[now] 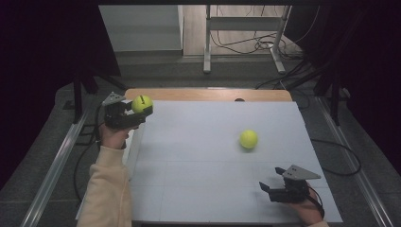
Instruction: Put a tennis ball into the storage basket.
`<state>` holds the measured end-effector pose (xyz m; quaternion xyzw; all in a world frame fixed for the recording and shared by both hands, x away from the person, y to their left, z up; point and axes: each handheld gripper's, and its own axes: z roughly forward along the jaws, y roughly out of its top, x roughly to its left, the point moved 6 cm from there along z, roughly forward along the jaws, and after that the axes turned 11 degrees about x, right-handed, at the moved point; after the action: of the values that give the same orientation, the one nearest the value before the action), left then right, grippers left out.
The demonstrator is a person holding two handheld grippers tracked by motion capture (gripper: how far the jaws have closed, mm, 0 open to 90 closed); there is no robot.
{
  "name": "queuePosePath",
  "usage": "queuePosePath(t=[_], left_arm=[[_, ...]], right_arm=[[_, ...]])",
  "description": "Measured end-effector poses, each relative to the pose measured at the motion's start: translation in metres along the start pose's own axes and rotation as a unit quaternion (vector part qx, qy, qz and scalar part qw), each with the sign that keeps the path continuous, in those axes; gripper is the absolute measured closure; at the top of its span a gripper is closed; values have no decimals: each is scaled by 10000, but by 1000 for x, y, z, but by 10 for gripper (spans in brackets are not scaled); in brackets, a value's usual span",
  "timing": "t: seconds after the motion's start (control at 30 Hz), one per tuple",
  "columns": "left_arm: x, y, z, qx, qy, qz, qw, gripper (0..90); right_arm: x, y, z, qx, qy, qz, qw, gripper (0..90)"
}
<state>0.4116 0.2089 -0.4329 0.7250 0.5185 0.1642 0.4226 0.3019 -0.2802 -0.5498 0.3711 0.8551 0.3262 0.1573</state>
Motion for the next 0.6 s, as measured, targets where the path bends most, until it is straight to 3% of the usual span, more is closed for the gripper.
queuePosePath(t=[0.23, 0.6], left_arm=[[7, -1, -3, -22, 76, -88, 9999, 257], [23, -5, -9, 2, 360, -195, 9992, 257]], right_arm=[[0, 0, 0, 2, -1, -1, 10000, 152], [0, 0, 0, -13, 2, 6, 10000, 152]])
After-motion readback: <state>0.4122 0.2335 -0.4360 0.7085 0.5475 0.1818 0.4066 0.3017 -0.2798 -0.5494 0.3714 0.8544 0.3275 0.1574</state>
